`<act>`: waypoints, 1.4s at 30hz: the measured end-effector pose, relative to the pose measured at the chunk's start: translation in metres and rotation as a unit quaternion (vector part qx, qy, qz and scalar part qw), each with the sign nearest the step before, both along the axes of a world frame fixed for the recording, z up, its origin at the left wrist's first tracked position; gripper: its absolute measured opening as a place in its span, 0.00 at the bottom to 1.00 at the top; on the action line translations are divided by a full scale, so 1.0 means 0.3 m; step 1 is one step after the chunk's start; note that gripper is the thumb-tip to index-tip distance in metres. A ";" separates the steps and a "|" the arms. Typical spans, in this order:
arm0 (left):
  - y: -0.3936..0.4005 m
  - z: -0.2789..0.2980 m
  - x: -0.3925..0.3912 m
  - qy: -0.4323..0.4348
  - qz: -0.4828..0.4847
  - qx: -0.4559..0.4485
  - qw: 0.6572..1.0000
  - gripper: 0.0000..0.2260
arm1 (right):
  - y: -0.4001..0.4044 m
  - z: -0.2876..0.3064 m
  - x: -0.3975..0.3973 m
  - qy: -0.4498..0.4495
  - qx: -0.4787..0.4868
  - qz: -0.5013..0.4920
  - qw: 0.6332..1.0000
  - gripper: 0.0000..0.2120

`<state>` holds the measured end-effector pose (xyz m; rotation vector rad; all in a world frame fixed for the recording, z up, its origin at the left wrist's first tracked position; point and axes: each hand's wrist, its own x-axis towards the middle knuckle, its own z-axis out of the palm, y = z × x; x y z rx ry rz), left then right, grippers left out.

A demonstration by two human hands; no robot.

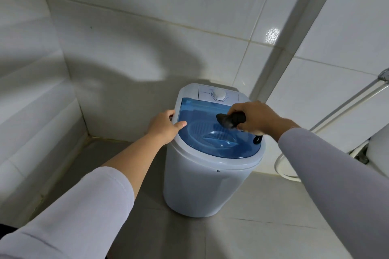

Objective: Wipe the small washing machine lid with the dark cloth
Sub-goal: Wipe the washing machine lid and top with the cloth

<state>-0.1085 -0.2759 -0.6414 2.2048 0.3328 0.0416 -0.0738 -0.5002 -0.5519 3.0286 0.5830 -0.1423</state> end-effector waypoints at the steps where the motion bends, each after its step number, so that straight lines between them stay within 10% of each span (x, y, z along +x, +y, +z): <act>1: 0.002 -0.005 0.002 0.002 -0.001 0.004 1.000 0.27 | 0.006 0.032 -0.001 0.003 -0.046 0.025 0.999 0.20; 13: 0.021 -0.036 0.018 0.000 -0.005 -0.020 1.000 0.28 | 0.160 0.021 -0.036 -0.066 -0.388 0.236 0.889 0.16; 28: 0.032 -0.052 0.024 0.000 -0.007 -0.028 1.000 0.28 | 0.108 -0.004 -0.003 0.043 -0.239 0.067 0.968 0.26; 42: 0.030 -0.050 0.025 -0.005 -0.006 -0.025 1.000 0.28 | 0.177 -0.056 -0.055 -0.093 -0.276 -0.008 0.957 0.13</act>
